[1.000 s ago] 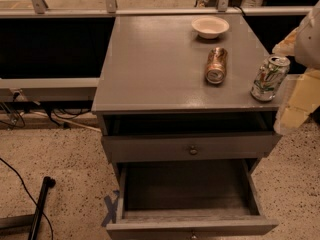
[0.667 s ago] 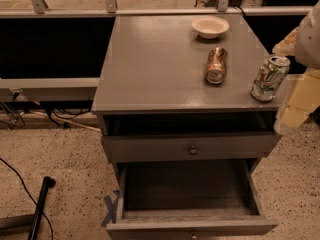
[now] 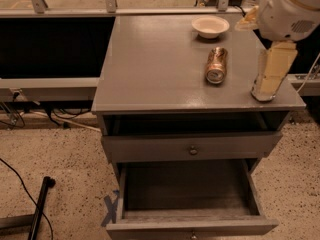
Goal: Place orange can into middle drawer
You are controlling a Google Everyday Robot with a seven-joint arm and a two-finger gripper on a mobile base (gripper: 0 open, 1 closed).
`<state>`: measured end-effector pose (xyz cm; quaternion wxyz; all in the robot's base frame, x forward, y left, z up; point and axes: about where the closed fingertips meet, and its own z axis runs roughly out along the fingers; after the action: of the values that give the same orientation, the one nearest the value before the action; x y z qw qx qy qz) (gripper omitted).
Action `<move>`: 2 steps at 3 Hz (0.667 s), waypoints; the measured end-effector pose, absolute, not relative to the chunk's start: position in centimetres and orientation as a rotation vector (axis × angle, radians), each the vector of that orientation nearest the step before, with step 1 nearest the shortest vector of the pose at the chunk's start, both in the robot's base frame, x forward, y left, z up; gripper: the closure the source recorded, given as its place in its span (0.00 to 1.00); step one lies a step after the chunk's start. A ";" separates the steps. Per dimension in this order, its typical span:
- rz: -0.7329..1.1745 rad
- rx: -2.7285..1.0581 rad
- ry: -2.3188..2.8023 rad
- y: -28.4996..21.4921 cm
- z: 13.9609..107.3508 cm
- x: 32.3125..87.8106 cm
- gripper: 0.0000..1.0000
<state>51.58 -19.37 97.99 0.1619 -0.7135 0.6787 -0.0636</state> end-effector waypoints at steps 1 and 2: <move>-0.359 -2.240 1.674 -17.0 98.2 56.2 0.00; -0.403 -2.290 1.603 -17.0 98.3 56.8 0.00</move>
Offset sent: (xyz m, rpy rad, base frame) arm 0.0456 0.0228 0.0022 -0.1185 -0.1056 0.2044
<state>56.79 -17.01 98.34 0.1579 -0.8006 0.5606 -0.1408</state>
